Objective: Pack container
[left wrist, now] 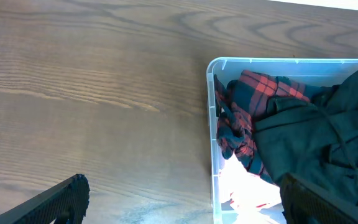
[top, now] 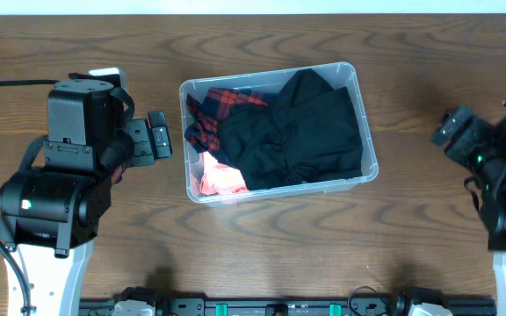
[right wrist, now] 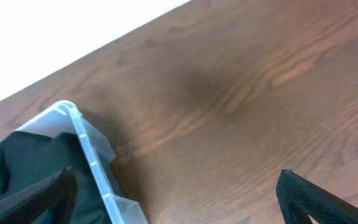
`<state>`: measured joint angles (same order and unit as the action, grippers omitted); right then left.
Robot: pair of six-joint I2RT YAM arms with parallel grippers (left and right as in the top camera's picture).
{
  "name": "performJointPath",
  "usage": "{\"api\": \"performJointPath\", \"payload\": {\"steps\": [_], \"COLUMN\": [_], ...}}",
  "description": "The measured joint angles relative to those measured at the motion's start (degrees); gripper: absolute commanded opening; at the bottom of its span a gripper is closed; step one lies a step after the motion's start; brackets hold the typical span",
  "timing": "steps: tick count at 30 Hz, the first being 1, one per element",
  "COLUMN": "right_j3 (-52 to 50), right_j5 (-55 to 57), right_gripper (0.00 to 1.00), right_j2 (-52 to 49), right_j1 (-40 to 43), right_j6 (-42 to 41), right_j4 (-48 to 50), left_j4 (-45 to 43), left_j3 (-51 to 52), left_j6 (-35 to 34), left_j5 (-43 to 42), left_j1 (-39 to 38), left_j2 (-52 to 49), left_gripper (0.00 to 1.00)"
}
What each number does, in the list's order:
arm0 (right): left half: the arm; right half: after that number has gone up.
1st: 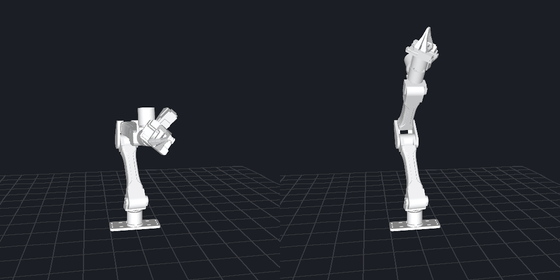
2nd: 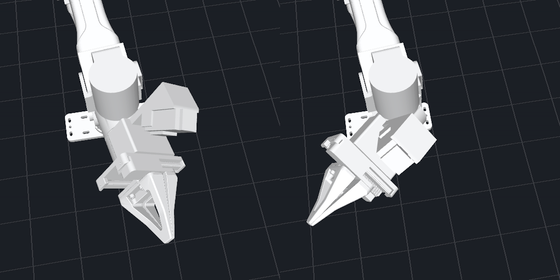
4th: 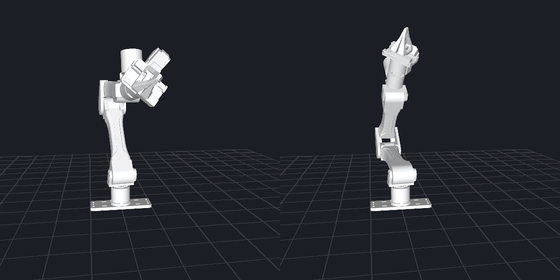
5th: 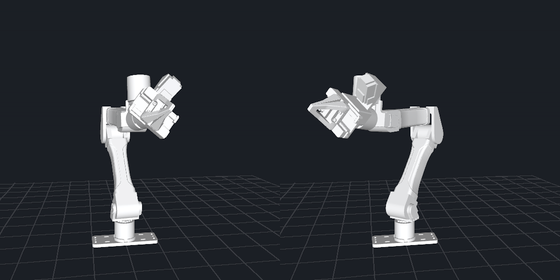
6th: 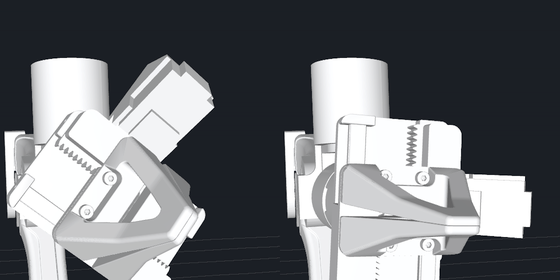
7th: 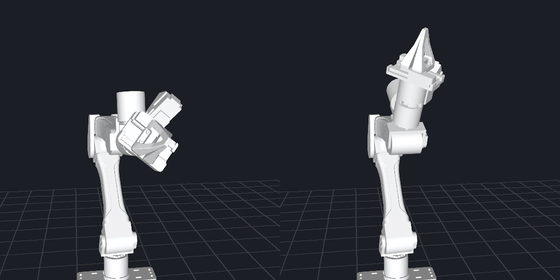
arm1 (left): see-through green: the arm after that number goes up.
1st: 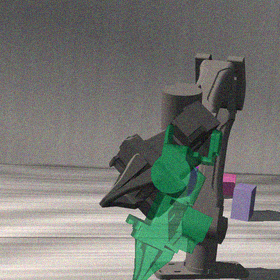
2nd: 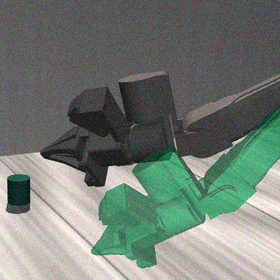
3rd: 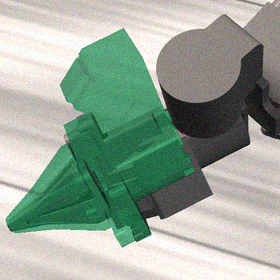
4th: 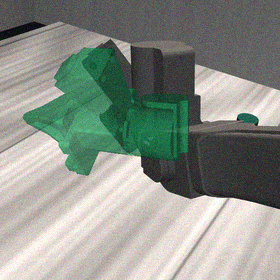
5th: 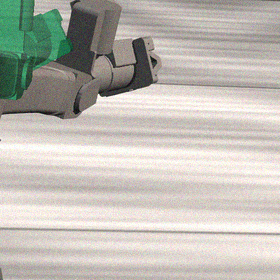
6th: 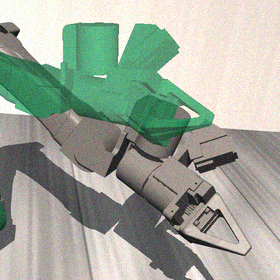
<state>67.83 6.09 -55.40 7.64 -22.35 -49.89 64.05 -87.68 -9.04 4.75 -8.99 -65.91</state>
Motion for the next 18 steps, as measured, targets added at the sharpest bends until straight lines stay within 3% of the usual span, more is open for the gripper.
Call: {"api": "performJointPath", "payload": {"steps": [8,18], "right_j3": [-10.0,-32.5], "right_j5": [0.6,0.6], "right_gripper": [0.99,0.99], "right_j2": [13.5,37.0], "right_j1": [-1.2,-3.2], "right_j6": [2.0,2.7], "right_j4": [6.0,12.9], "left_j4": [0.0,0.0], "left_j3": [0.0,0.1], "left_j6": [0.0,0.0], "left_j5": [0.0,0.2], "left_j1": [0.0,0.0], "left_j2": [0.0,0.0], "left_gripper": [0.98,0.98]}}
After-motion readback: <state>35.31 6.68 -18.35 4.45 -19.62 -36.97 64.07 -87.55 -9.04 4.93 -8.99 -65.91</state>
